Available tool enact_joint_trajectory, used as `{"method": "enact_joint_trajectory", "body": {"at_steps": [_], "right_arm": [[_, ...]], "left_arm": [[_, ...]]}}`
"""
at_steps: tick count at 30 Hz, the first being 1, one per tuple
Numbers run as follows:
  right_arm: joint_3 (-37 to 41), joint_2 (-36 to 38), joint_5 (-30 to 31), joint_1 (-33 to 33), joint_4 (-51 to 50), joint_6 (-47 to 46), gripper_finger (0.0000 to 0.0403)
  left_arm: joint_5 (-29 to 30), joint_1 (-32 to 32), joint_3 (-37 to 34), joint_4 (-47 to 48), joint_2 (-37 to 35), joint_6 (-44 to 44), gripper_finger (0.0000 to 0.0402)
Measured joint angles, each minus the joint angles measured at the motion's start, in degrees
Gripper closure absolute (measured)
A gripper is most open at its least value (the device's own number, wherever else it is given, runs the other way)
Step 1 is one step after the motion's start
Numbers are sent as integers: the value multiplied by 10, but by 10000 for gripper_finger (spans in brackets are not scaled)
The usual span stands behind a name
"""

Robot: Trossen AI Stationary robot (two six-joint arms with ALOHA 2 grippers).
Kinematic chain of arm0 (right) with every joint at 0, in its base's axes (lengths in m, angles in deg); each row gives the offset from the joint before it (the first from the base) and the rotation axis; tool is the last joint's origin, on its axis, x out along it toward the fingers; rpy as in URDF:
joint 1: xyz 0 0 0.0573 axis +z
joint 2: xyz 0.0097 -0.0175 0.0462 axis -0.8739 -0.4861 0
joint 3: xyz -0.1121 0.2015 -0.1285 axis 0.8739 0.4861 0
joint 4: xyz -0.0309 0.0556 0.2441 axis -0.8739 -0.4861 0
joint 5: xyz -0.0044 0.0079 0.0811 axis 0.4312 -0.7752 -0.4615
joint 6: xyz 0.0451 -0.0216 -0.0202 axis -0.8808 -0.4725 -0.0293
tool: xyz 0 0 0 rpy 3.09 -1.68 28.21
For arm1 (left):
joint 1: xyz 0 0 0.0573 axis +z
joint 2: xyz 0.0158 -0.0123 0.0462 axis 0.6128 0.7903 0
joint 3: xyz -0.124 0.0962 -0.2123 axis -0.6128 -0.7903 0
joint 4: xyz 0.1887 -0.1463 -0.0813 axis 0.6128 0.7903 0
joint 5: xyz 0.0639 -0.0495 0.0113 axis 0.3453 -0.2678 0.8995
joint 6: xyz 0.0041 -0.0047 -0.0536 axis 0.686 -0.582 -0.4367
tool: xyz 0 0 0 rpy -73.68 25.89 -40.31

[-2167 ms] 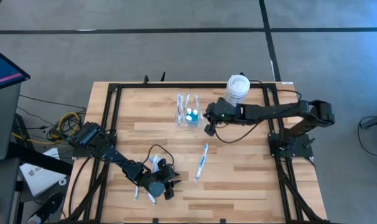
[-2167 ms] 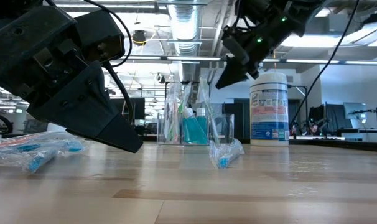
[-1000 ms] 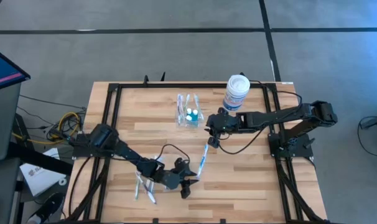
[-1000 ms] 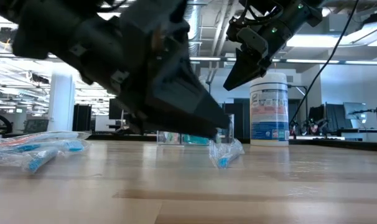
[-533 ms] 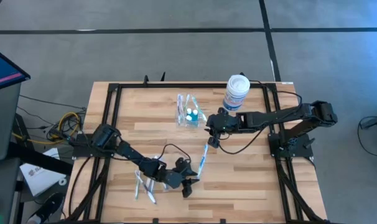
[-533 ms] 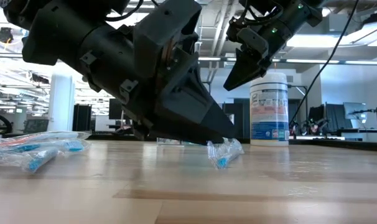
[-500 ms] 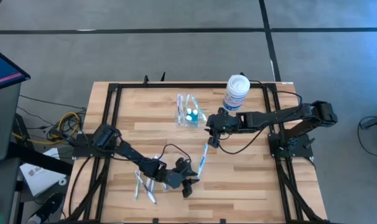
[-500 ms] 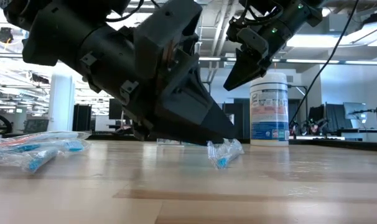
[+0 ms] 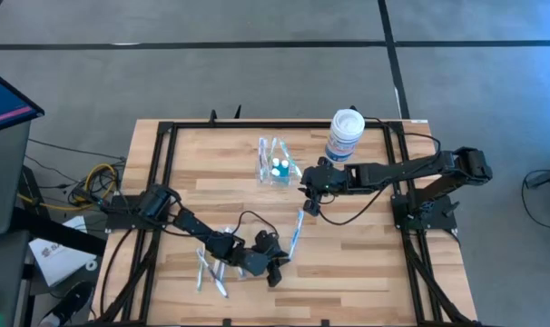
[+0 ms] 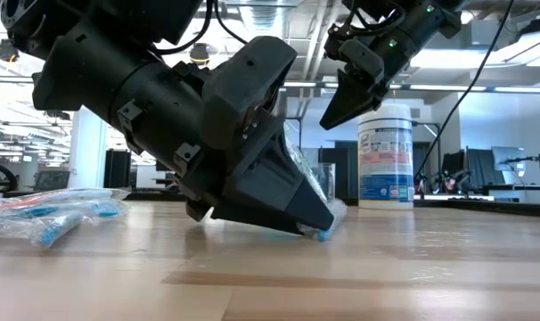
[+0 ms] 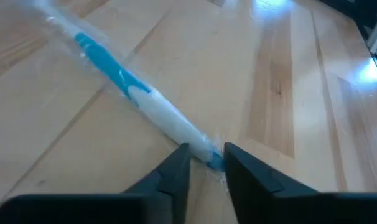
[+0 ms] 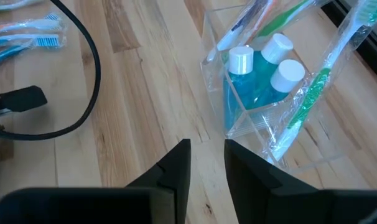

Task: Pick & Place toothbrushing station
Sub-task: Put the right blue toothbrush into the transparent organizer

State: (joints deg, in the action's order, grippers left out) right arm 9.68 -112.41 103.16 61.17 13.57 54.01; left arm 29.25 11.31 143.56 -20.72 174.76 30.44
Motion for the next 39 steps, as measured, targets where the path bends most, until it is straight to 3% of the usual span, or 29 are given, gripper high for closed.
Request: {"method": "enact_joint_trajectory", "body": {"at_steps": [4,6,15,23,39], "right_arm": [[0,0,0,0,-2,0,315],[0,0,0,0,-2,0,315],[0,0,0,0,-2,0,315],[0,1,-1,2,7,0,315],[0,2,-2,2,37,0,315]], "left_arm": [[0,0,1,13,-2,-6,382],[0,0,1,13,-2,-4,393],[15,-4,-1,32,-16,20,401],[116,-19,-3,182,-109,33,401],[195,-21,-2,292,-255,97,401]]}}
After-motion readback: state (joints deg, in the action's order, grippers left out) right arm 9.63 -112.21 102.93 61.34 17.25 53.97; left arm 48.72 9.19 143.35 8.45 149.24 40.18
